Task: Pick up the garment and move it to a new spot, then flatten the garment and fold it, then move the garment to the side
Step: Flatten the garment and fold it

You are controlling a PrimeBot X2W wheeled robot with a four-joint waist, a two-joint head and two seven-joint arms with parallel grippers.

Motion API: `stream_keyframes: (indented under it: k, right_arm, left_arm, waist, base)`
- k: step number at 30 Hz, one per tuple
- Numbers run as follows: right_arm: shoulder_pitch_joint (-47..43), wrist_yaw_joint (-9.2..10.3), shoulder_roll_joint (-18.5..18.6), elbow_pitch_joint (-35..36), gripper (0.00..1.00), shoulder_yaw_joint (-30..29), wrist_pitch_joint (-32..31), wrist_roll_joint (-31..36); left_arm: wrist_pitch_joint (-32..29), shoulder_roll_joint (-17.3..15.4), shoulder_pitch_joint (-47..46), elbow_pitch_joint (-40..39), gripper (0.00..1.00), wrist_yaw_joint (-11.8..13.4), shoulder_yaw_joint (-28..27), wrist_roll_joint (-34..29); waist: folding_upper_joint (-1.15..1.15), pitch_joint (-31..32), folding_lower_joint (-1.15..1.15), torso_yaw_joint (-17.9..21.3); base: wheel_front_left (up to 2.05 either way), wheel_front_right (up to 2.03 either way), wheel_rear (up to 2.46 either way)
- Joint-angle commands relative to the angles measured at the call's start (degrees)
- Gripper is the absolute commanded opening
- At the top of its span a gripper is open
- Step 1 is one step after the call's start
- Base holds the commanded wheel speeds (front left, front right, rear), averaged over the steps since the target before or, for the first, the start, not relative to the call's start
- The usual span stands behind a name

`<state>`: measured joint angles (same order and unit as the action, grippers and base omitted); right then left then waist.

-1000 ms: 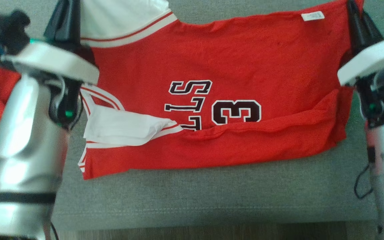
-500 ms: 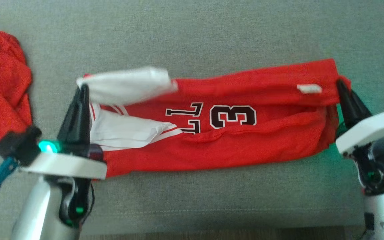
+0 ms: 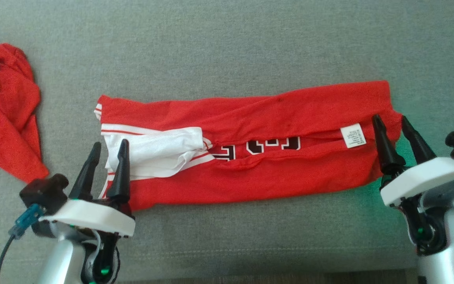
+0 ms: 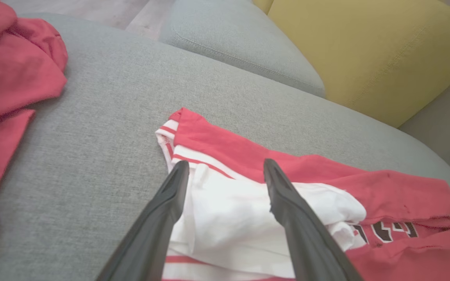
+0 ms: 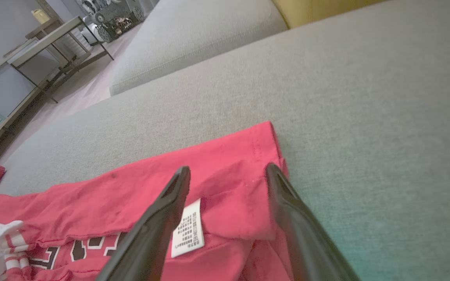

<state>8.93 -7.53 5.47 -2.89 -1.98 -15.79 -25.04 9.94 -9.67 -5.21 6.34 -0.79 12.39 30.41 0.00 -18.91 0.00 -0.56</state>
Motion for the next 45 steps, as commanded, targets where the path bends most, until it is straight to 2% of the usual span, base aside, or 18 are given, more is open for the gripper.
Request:
stream_keyframes:
  k: [1, 11, 18, 38, 45]
  right_arm:
    - [-0.6, 0.04, -0.2, 2.8, 1.00, 1.2, 1.4, 1.1]
    - [-1.3, 0.04, -1.1, 8.4, 1.00, 3.5, 8.4, 12.0]
    - [-3.8, 0.04, -2.0, 10.5, 1.00, 4.8, 10.2, 15.5]
    - [-5.2, 0.04, -2.5, 10.8, 1.00, 4.4, 9.9, 14.8]
    - [-1.9, 0.04, -2.6, 5.6, 1.00, 2.2, 8.2, 15.2]
  left_arm:
    - [0.7, -1.0, -1.2, -1.3, 1.00, 0.7, -1.9, -1.1]
    - [3.0, -1.8, -1.2, -3.2, 1.00, 6.0, -2.3, -6.8]
    - [2.0, -2.7, -0.3, -4.8, 1.00, 7.9, -1.1, -9.5]
    - [1.1, -3.6, -0.2, -5.9, 1.00, 9.3, 0.3, -10.7]
    - [1.3, -2.9, -2.3, -5.6, 1.00, 8.9, 1.3, -10.5]
  waist:
    - [0.00, 0.4, 0.00, 0.2]
    - [0.00, 4.3, 0.00, 0.9]
    - [0.00, 7.4, 0.00, 1.1]
    - [0.00, 7.6, 0.00, 1.1]
    - [0.00, 6.0, 0.00, 0.1]
  base:
    - [0.00, 0.00, 0.00]
    - [0.00, 0.00, 0.00]
    - [0.00, 0.00, 0.00]
    - [0.00, 0.00, 0.00]
    - [0.00, 0.00, 0.00]
